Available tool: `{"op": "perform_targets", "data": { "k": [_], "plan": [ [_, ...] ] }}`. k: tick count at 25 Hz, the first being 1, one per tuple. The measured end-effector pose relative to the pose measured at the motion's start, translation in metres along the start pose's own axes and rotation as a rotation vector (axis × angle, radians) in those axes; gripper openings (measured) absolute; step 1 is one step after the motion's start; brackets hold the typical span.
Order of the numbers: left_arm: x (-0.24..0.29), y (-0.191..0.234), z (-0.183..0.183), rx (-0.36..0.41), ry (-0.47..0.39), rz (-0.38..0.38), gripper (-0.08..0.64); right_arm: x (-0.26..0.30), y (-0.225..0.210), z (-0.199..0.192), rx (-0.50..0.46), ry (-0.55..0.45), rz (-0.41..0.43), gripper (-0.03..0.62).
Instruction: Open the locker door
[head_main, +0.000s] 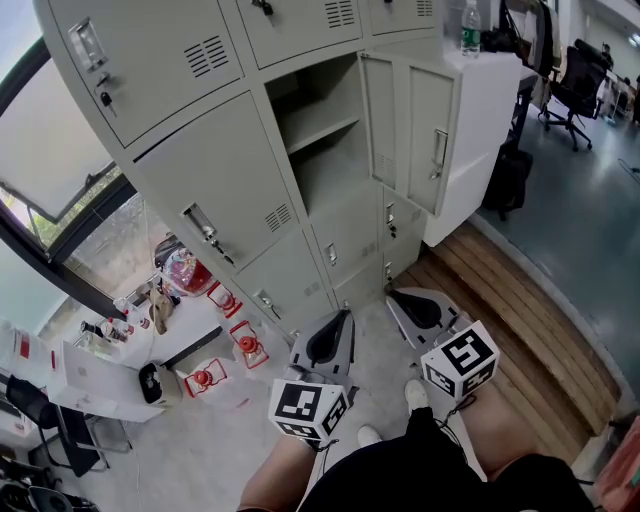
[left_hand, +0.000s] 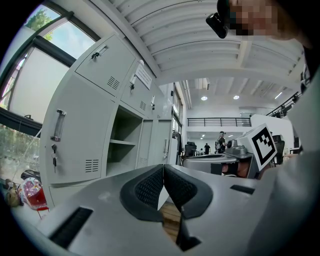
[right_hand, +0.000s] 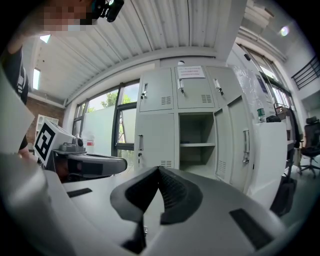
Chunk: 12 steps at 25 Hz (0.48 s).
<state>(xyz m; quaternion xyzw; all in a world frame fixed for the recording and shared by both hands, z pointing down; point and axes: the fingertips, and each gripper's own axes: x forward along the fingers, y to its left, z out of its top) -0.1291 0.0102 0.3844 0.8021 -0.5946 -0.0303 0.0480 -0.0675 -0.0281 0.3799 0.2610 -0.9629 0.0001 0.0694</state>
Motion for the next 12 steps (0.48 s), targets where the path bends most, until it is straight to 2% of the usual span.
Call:
{"op": "perform_targets", "data": {
  "k": [12],
  "plan": [
    [-0.0003,-0.0036,-0.0061,-0.005,0.012,0.002,0.017,-0.0046,0.0004,-0.0053,0.011,0.002,0.002,0.054]
  ]
}}
